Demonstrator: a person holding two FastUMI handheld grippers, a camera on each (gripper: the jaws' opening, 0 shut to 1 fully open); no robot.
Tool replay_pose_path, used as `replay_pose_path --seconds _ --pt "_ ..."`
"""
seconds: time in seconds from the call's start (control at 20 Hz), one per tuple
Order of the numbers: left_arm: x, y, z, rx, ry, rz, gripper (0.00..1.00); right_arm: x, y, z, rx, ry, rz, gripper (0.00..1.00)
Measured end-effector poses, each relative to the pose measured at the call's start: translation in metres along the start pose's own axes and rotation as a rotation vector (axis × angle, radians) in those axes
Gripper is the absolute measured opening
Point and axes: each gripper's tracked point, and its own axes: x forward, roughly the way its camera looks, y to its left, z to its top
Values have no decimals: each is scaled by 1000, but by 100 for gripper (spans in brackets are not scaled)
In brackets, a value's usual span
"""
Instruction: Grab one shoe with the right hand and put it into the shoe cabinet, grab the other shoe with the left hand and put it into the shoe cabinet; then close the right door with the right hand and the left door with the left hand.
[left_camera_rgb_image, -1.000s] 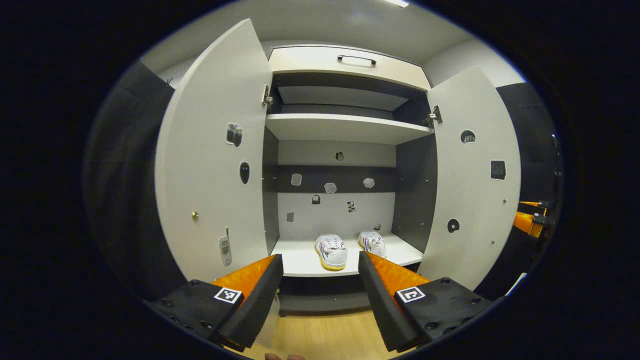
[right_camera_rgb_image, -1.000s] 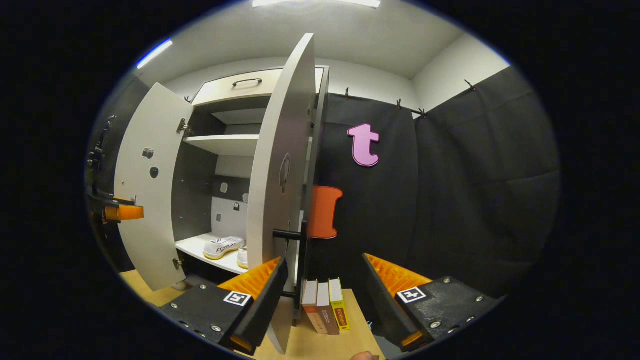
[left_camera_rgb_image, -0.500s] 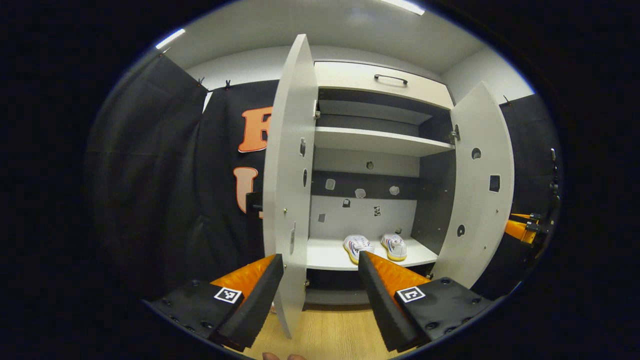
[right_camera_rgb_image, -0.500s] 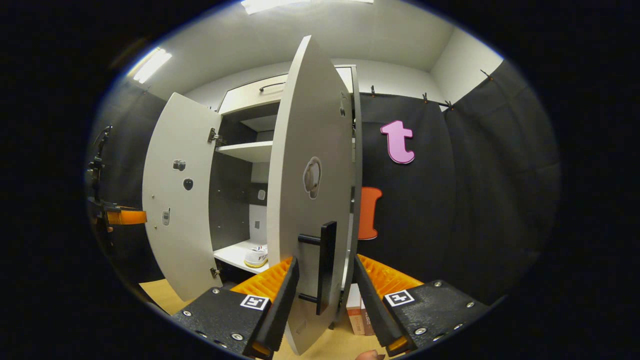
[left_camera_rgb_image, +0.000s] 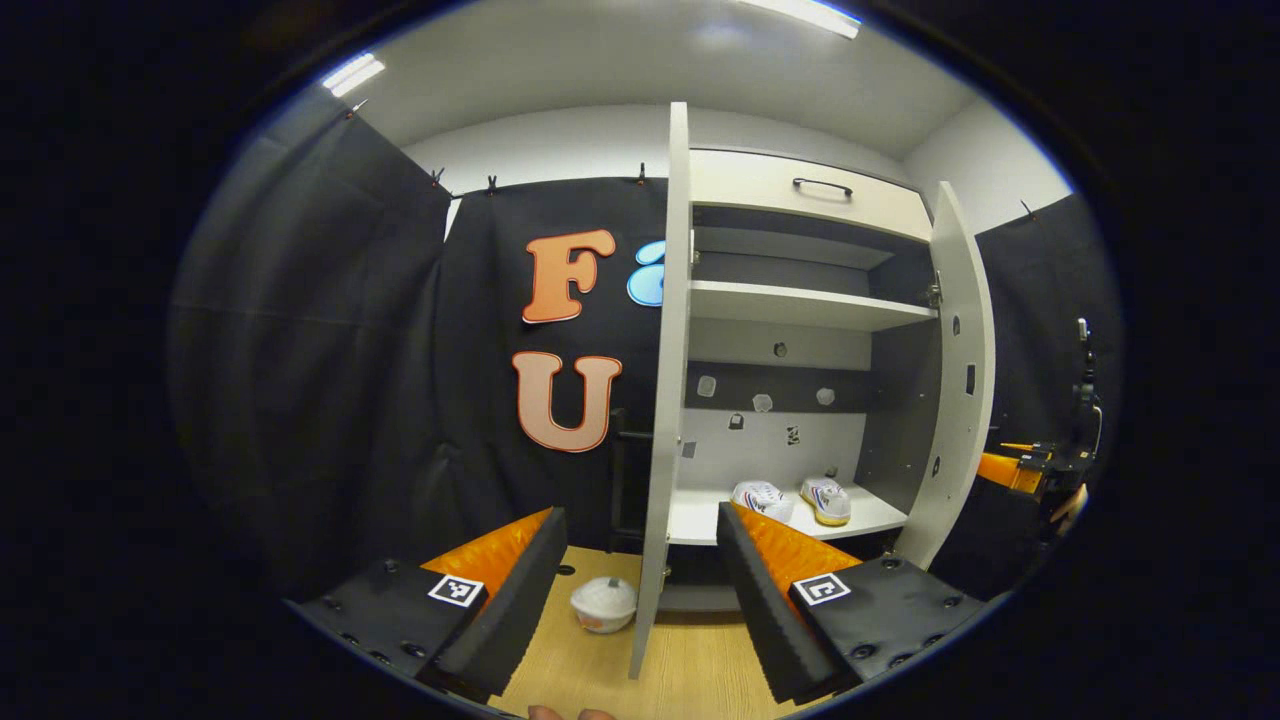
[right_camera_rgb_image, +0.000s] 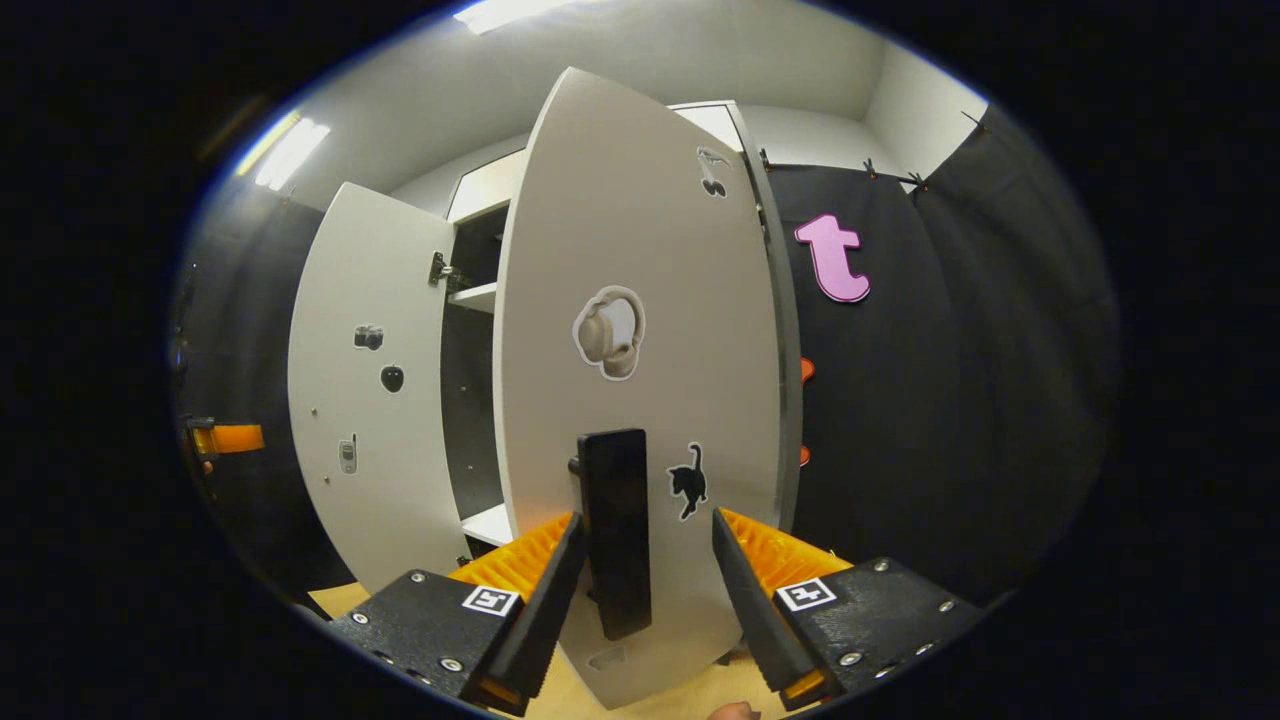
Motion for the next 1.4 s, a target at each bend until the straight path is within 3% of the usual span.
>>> replay_pose_path --seconds 0.05,0.15,0.25,0.45,0.55,0.9,1.05,1.35,1.4 --pt "-2 8 -1 1 0 9 96 11 9 -3 15 6 7 86" --pt "-1 23 -2 7 2 36 95 33 18 -8 37 6 -5 87" --pt "-3 38 -3 5 8 63 96 55 30 -11 43 4 -14 95" --pt "-1 71 -9 -9 15 111 96 79 45 -13 20 2 -63 99" --pt "8 80 -17 -17 24 116 96 86 46 -16 27 7 -75 95" --pt "49 58 -51 -37 101 -45 96 119 57 -14 31 6 -117 95" --pt "64 49 -53 -38 109 -108 97 131 63 -13 15 5 -141 92" --pt "79 39 -51 -36 113 -197 98 138 69 -13 -2 -4 -197 95" --pt "82 38 -51 -36 114 -213 98 138 69 -13 -7 -4 -206 92"
